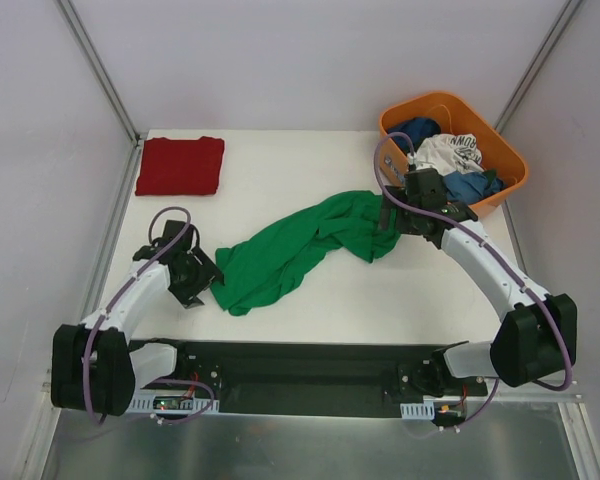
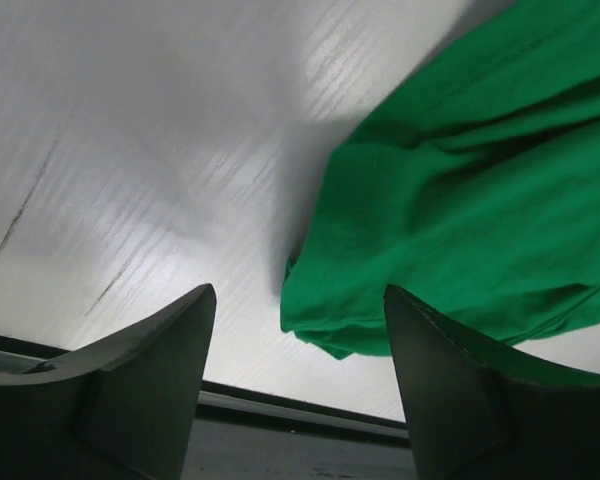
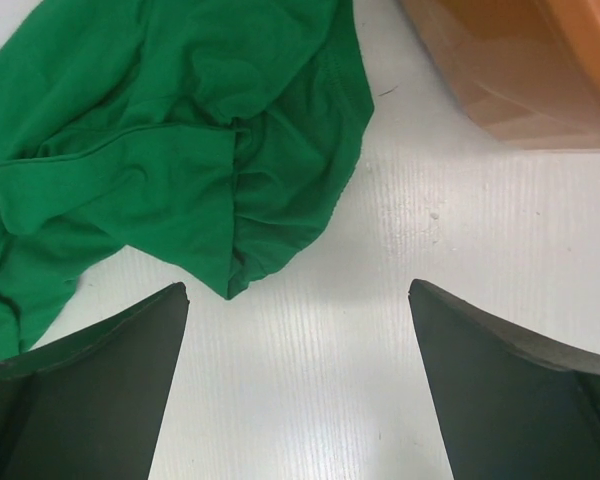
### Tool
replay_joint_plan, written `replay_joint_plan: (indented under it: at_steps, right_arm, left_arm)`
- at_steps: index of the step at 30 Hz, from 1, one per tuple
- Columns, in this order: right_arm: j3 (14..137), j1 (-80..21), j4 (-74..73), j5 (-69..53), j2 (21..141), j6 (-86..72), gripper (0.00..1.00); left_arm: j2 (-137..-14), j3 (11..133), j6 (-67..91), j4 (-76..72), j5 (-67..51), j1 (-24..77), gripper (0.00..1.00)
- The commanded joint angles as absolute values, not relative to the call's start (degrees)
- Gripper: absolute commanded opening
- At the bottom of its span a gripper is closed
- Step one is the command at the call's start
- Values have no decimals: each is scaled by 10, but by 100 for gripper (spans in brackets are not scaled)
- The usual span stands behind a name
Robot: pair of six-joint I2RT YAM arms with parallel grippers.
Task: Fold and stack the t-shirts
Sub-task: Flatten out the tshirt
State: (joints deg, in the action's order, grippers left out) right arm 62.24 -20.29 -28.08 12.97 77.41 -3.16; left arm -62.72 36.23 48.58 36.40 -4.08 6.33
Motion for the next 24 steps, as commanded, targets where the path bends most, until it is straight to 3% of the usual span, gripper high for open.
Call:
replay_joint_plan:
  at_steps: [1, 4, 7, 9, 11, 12, 13, 19, 24]
  right_arm:
    - [626, -196, -242, 63, 771, -38, 97]
    - [627, -195, -238, 46, 780, -40, 97]
    - [630, -193, -240, 45, 782, -40, 97]
    - [631, -193, -242, 44, 781, -38, 97]
    - [631, -194, -243, 41, 781, -38, 97]
    - [631, -193, -244, 40, 782, -37, 97]
    - [632, -192, -246, 40, 785, -38, 97]
    - [642, -193, -258, 46, 797, -51, 98]
    - [685, -202, -299, 85, 831, -75, 97]
  left_arm:
    - [-686, 380, 505, 343, -55, 64, 64]
    - [-727, 388, 496, 318, -57, 64, 57]
    - [-765, 395, 484, 307, -65, 63, 44]
    - [-780, 399, 482, 305, -69, 64, 27]
    - [-780, 404, 479, 300, -69, 64, 19]
    - [-778, 410, 477, 300, -73, 63, 6]
    - [-776, 412, 475, 300, -76, 63, 0]
    - [-712, 424, 461, 304, -90, 63, 0]
    - [-620, 469, 434, 344, -20, 63, 0]
